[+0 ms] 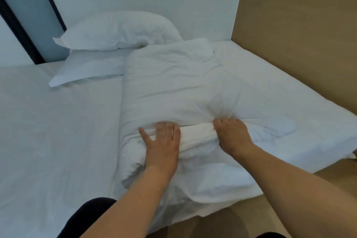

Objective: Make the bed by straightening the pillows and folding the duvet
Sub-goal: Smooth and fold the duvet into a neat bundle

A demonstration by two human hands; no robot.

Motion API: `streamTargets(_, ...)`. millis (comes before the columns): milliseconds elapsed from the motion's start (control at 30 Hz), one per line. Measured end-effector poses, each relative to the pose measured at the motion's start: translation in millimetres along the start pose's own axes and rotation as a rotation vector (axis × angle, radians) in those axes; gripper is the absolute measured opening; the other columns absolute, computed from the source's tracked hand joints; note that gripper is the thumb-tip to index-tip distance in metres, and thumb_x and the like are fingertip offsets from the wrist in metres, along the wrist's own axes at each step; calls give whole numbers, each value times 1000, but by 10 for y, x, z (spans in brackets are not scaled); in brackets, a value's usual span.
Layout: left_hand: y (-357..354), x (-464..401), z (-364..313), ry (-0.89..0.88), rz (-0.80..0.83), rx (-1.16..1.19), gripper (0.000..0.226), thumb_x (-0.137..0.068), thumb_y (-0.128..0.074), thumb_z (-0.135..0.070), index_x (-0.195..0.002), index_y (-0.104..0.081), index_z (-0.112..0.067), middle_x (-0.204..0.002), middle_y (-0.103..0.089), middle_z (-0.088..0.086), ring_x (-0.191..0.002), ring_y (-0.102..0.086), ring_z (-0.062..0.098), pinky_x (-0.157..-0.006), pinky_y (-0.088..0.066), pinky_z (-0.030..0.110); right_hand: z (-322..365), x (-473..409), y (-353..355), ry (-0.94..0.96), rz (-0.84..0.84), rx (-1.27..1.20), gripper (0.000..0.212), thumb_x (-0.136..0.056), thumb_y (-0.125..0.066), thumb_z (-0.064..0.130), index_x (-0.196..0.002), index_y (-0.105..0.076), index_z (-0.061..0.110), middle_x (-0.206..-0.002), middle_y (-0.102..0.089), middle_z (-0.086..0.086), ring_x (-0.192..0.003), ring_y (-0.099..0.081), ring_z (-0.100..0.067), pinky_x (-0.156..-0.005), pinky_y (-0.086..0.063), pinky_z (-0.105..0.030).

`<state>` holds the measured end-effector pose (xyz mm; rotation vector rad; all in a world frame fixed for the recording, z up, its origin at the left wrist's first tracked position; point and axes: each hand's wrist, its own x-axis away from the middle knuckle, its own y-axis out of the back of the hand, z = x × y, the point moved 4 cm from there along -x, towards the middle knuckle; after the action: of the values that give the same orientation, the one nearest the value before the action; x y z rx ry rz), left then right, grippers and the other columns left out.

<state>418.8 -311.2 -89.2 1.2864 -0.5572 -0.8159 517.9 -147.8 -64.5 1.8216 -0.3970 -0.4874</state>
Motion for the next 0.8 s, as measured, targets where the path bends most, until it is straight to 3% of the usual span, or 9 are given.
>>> streamTargets(100,-9,86,-2,101,61,-7,105,-90,-55,-32,-145,33,-18,-153,34,15,-138,28,48,-90,12,85,-9,-93,354,0,-32,9,32,-80,-56,11,-112,-53,17,-103,-64,-4,-93,-64,-28,-68,-31,-30)
streamTargets(167,-3,58,41,111,76,20,92,-94,-49,-26,-149,25,-16,-153,35,17,-138,26,50,-96,6,83,12,-128,502,2,-43,16,33,-82,-55,12,-115,-51,17,-106,-62,-5,-96,-62,-29,-68,-30,-30)
streamTargets(267,208,-229,246,92,7,93,59,-93,-47,-22,-146,-21,-15,-158,-11,19,-141,-15,48,-104,-25,65,15,-241,586,-1,-62,-34,34,-80,-57,14,-113,-51,18,-103,-61,-5,-94,-62,-29,-68,-29,-30)
streamTargets(367,603,-607,453,38,-70,188,36,-84,-53,-18,-119,-44,-19,-119,-59,10,-103,-59,36,-76,-43,35,-86,-408,539,-39,-195,-76,41,-68,-63,13,-107,-53,17,-94,-59,-3,-85,-59,-28,-70,-35,-32)
streamTargets(467,962,-1019,506,-50,-130,190,27,-82,-54,-20,-108,-46,-19,-96,-63,6,-84,-63,31,-62,-36,31,-129,-454,248,-35,-227,-72,84,-44,-79,32,-121,-54,11,-109,-57,-11,-97,-57,-34,-91,-44,-45)
streamTargets(567,1058,-1446,435,-104,-101,121,31,-82,-53,-16,-111,-45,-17,-94,-61,5,-81,-59,28,-63,-35,31,-146,-572,-197,-44,-96,-59,122,-33,-78,61,-138,-45,6,-130,-46,-18,-121,-45,-40,-104,-30,-62)
streamTargets(633,1040,-1719,352,-119,-28,90,29,-82,-52,-15,-111,-51,-15,-96,-62,4,-83,-60,27,-64,-37,31,-214,-853,-260,-78,-37,-82,100,-39,-85,45,-124,-55,2,-113,-56,-18,-104,-57,-40,-95,-41,-58)
streamTargets(700,1097,-1945,338,-120,68,82,26,-83,-52,-14,-107,-59,-15,-103,-64,5,-93,-63,27,-68,-39,30,-368,-1151,9,-104,63,-186,53,-60,-78,19,-108,-57,6,-96,-60,-13,-86,-64,-36,-79,-49,-38)
streamTargets(800,1537,-2197,520,-111,171,86,21,-81,-52,-13,-99,-63,-16,-102,-66,5,-93,-64,26,-69,-41,28,-639,-1534,631,-37,194,-195,35,-81,-61,18,-114,-47,16,-108,-59,-6,-96,-62,-27,-67,-35,-29)
